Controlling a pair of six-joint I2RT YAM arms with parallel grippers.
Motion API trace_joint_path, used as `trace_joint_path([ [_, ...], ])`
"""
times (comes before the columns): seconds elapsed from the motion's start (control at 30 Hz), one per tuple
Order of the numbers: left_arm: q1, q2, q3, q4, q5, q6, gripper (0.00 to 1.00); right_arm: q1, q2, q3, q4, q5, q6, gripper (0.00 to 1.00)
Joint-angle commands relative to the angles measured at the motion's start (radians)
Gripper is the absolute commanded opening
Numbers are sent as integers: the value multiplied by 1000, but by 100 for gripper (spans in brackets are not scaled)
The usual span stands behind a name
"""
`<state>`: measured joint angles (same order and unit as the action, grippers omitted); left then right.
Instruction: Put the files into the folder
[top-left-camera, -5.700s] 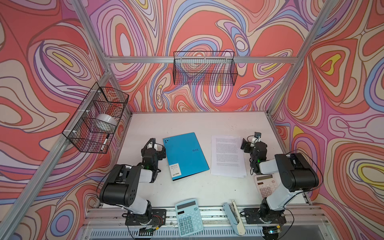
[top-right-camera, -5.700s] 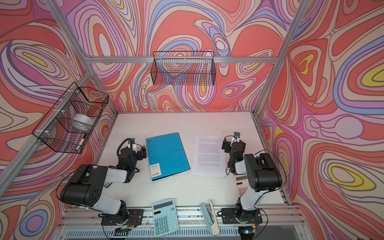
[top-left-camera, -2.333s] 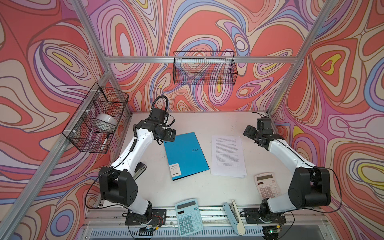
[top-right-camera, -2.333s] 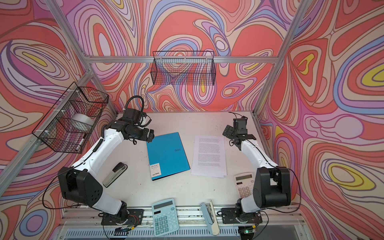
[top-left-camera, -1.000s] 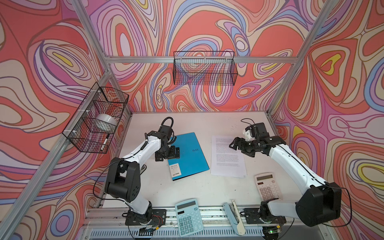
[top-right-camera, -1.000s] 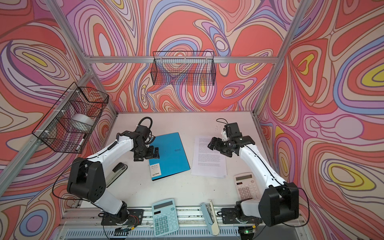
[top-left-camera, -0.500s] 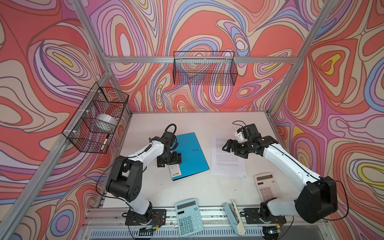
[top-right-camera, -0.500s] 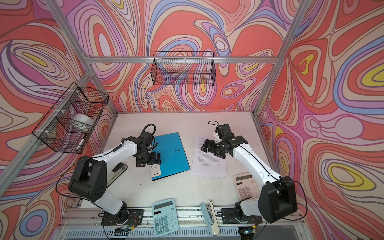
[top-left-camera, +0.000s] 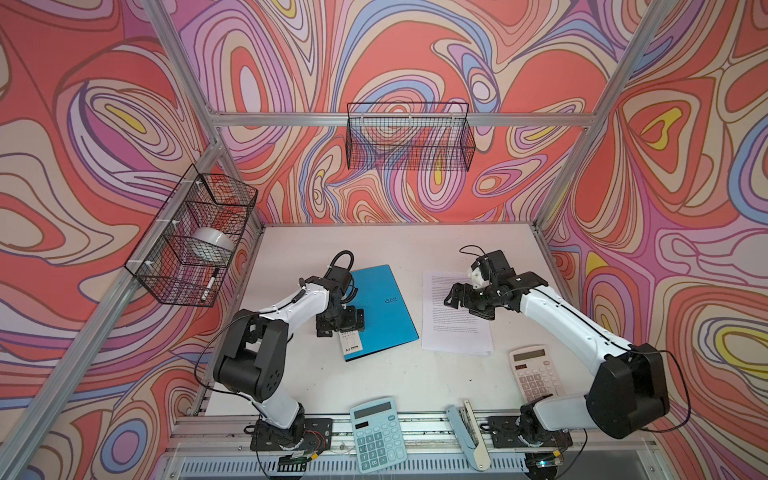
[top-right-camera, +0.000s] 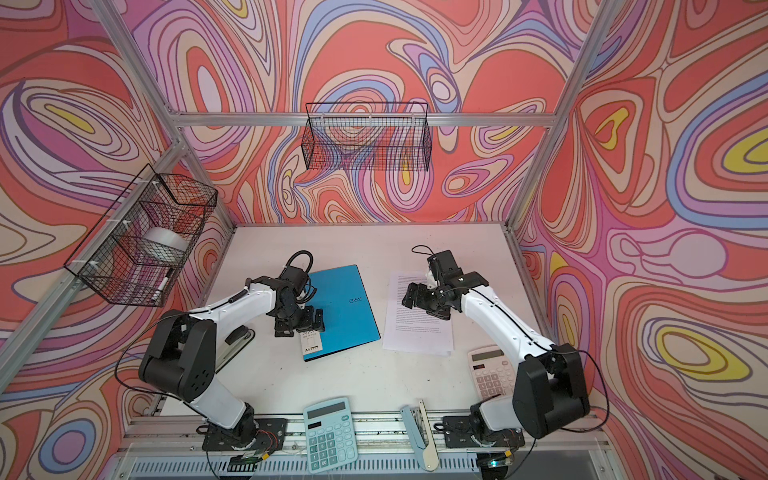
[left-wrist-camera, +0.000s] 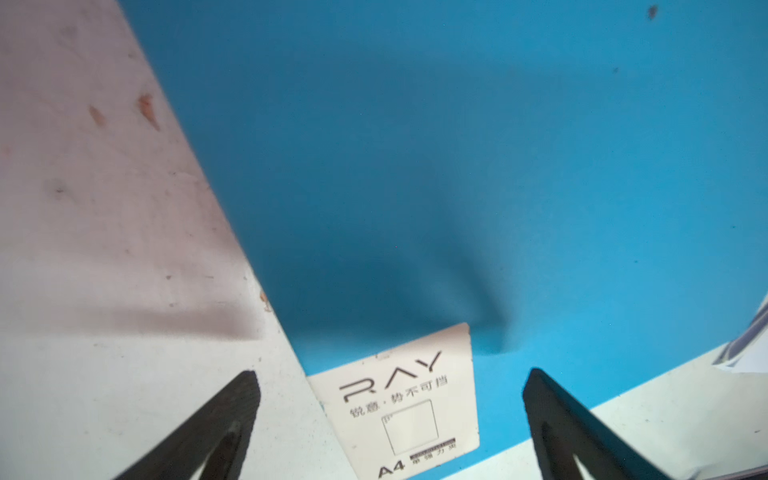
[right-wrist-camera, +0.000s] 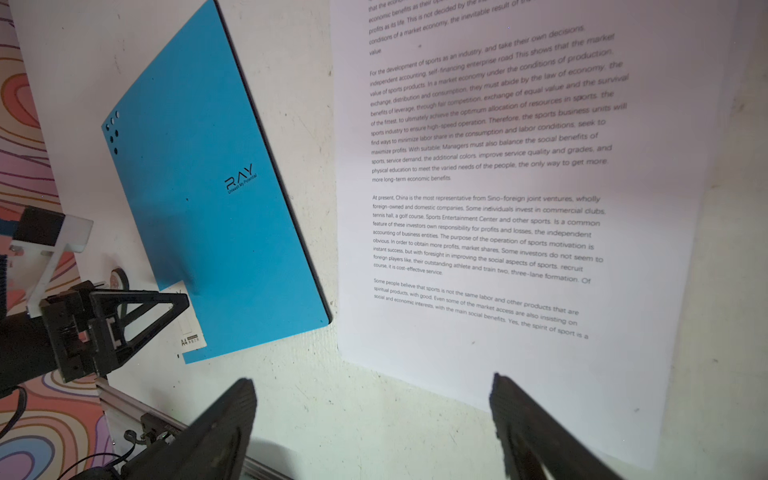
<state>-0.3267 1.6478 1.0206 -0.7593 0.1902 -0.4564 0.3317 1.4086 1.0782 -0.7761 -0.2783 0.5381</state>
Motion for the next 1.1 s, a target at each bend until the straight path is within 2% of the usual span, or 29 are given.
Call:
trace_joint_path([
  [0.0, -1, 23, 31, -3, 5, 18, 100, 6, 1, -16, -2, 24, 2, 93],
  [0.53, -3, 116, 130, -14, 51, 42, 100, 6, 3, -29, 7, 11, 3, 93],
  [1.07, -24, 219, 247, 77, 125, -87, 100, 6, 18, -51, 65, -12, 17, 93],
])
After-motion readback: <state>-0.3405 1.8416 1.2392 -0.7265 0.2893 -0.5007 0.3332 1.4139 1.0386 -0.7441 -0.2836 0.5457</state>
